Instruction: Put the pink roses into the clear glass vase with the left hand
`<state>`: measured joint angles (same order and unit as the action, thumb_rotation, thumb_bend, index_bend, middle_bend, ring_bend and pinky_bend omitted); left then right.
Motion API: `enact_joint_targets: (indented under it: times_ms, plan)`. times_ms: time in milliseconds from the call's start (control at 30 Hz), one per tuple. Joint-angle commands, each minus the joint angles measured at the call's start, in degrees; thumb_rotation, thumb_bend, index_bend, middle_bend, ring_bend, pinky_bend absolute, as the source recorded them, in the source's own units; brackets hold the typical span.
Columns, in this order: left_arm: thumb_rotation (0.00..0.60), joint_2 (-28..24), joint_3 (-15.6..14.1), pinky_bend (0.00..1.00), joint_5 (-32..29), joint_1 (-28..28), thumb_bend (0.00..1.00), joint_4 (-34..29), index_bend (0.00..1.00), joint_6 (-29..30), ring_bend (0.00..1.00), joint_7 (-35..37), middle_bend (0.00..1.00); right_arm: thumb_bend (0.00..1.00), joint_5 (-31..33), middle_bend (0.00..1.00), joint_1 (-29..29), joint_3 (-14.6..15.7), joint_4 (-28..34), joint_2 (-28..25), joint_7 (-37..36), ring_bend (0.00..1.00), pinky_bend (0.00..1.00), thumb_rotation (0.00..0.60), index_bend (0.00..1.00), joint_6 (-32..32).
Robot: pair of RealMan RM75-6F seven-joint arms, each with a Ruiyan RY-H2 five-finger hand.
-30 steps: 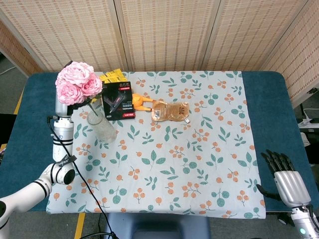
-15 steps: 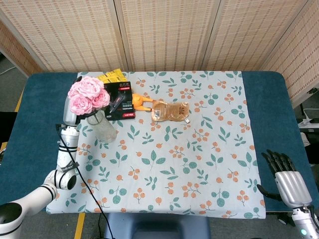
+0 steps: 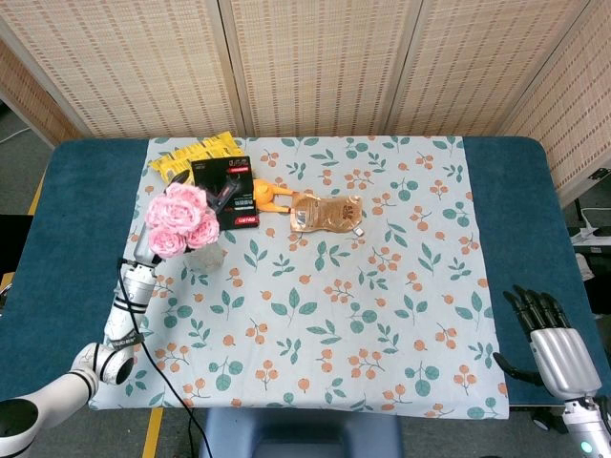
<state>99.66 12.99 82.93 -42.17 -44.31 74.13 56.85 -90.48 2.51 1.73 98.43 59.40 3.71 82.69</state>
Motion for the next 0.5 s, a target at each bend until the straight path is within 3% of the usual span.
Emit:
enact_joint_targets:
  times_ms: [33,500]
  plan:
    - [0.6,-1.3,-1.76,0.0,1.12,1.23,0.32,-1.83,0.0,-0.31,0.0,-1.03,0.0,0.19,-0.16,0.0,-0.02,0.07,0.08,-0.02,0.02,0.0,0.0,0.477,0.0,0.02]
    - [0.6,-6.9,-4.17,0.0,1.17,4.7,0.31,-9.05,0.0,-1.36,0.0,-8.1,0.0,0.19,-1.23,0.0,-0.15,0.59,0.31,-0.38,-0.37,0.0,0.0,0.477,0.0,0.14]
